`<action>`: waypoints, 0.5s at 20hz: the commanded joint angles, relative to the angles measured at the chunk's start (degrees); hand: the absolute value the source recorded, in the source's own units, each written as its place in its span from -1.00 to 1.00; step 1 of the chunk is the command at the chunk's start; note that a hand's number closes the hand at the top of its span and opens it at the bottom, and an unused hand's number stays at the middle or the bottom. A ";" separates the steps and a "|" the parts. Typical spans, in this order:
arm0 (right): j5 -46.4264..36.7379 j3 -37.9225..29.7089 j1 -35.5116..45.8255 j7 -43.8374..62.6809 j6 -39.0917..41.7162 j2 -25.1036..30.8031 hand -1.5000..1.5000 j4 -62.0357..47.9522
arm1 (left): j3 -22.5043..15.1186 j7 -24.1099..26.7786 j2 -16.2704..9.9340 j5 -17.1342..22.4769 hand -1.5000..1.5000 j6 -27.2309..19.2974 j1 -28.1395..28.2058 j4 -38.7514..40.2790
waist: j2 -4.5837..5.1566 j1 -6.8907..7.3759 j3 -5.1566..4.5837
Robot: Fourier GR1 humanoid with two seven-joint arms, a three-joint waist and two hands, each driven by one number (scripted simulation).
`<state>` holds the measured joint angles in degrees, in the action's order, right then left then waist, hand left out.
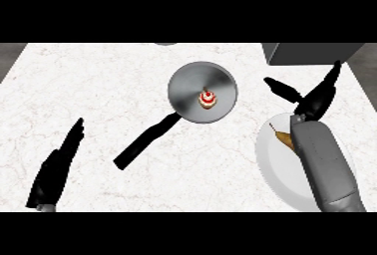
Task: Pick the cupcake from the plate and place it in the pan
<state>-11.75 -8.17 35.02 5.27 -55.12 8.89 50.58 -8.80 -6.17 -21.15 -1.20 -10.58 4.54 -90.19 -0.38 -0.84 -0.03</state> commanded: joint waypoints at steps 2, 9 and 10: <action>-1.32 4.32 -14.73 3.76 3.37 1.95 -1.00 16.65 | 1.90 -3.59 0.03 0.45 0.00 1.08 -3.93 0.61 | -0.14 -0.87 -0.04; 0.90 4.01 -33.90 7.86 10.50 8.09 -1.00 39.30 | 2.97 -1.13 0.58 -0.61 0.00 2.15 -1.32 0.46 | 0.16 -0.07 -0.01; 0.41 3.91 -36.10 9.57 10.97 8.97 -1.00 42.62 | 2.18 -0.92 0.17 -1.08 0.00 2.60 2.09 -2.50 | 0.12 0.15 -0.01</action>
<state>-12.08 -4.01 7.58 12.74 -47.40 15.13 82.46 -6.98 -7.81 -20.97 -1.77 -8.96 4.80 -91.67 -0.38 -1.09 -0.05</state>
